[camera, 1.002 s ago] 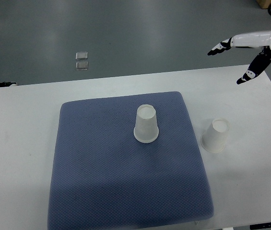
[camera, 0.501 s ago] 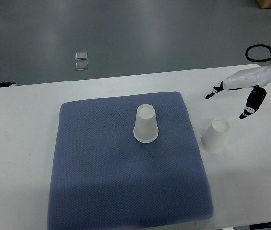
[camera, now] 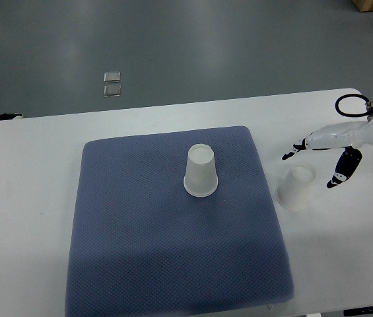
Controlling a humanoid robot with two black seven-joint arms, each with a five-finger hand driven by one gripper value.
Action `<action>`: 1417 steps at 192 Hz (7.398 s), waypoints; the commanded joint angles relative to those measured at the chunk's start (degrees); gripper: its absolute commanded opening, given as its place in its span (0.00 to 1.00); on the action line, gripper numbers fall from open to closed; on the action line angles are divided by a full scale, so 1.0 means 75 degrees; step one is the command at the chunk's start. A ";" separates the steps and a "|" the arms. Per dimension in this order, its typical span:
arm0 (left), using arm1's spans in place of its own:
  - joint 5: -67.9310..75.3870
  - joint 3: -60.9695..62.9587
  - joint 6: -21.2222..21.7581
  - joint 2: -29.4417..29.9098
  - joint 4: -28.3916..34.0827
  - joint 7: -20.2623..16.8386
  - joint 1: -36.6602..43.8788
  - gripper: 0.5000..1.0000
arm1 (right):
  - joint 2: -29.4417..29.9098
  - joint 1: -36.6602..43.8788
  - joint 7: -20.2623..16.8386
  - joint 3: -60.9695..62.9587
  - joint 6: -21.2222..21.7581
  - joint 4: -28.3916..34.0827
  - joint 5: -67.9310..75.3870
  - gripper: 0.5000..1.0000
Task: Stack paper cups
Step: 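Lower the right hand sideways toward the white cup beside the pad, then close the right hand fingers around the white cup, then lift the held cup and carry it over the cup on the pad, then lower the held cup down onto the upside-down cup on the pad, then open the right hand and withdraw it upward from the stacked cups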
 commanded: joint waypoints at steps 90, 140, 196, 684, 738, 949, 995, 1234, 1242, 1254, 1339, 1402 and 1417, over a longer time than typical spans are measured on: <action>0.0000 0.0000 0.0000 0.0000 0.0001 -0.0005 0.0000 1.00 | 0.0527 -0.0781 -0.0012 0.0039 -0.0973 -0.0468 -0.0081 0.83; 0.0000 0.0000 0.0000 0.0000 0.0001 -0.0005 0.0000 1.00 | 0.0890 -0.1051 -0.0012 0.0062 -0.1360 -0.0878 -0.0175 0.82; 0.0000 0.0000 0.0000 0.0000 0.0001 0.0006 0.0000 1.00 | 0.1124 -0.1227 -0.0012 0.0062 -0.1676 -0.1171 -0.0175 0.81; 0.0000 0.0000 0.0000 0.0000 0.0001 -0.0005 0.0000 1.00 | 0.1148 -0.0161 0.0000 0.0191 -0.1454 -0.1101 -0.0151 0.25; 0.0000 0.0000 0.0000 0.0000 0.0001 -0.0005 0.0000 1.00 | 0.1113 0.0988 0.0035 0.0191 -0.0681 -0.0726 -0.0140 0.25; 0.0000 0.0000 0.0000 0.0000 0.0001 -0.0005 0.0000 1.00 | 0.3187 0.2840 0.0047 0.0156 0.0492 -0.0163 0.0493 0.26; 0.0000 0.0000 0.0000 0.0000 0.0001 0.0006 0.0000 1.00 | 0.3456 0.2723 0.0035 0.0168 0.0468 -0.0362 0.0575 0.26; 0.0000 0.0000 0.0000 0.0000 0.0001 -0.0005 0.0000 1.00 | 0.4031 0.1703 0.0024 0.0203 0.0117 -0.1288 0.0470 0.30; 0.0000 0.0000 0.0000 0.0000 0.0001 0.0006 0.0000 1.00 | 0.4078 0.1680 0.0012 0.0203 0.0105 -0.1312 0.0481 0.34; 0.0000 0.0000 0.0000 0.0000 0.0001 0.0007 0.0000 1.00 | 0.4125 0.1633 -0.0012 0.0203 0.0105 -0.1324 0.0481 0.36; 0.0000 0.0000 0.0000 0.0000 0.0001 0.0007 0.0000 1.00 | 0.4371 0.1305 -0.0012 0.0379 0.0082 -0.1628 0.0481 0.54; 0.0000 0.0000 0.0000 0.0000 0.0001 -0.0005 0.0000 1.00 | 0.4324 0.1328 -0.0012 0.0437 0.0082 -0.1675 0.0517 0.70; 0.0000 0.0000 0.0000 0.0000 0.0001 -0.0005 0.0000 1.00 | 0.4289 0.1363 -0.0012 0.0437 0.0082 -0.1675 0.0540 0.71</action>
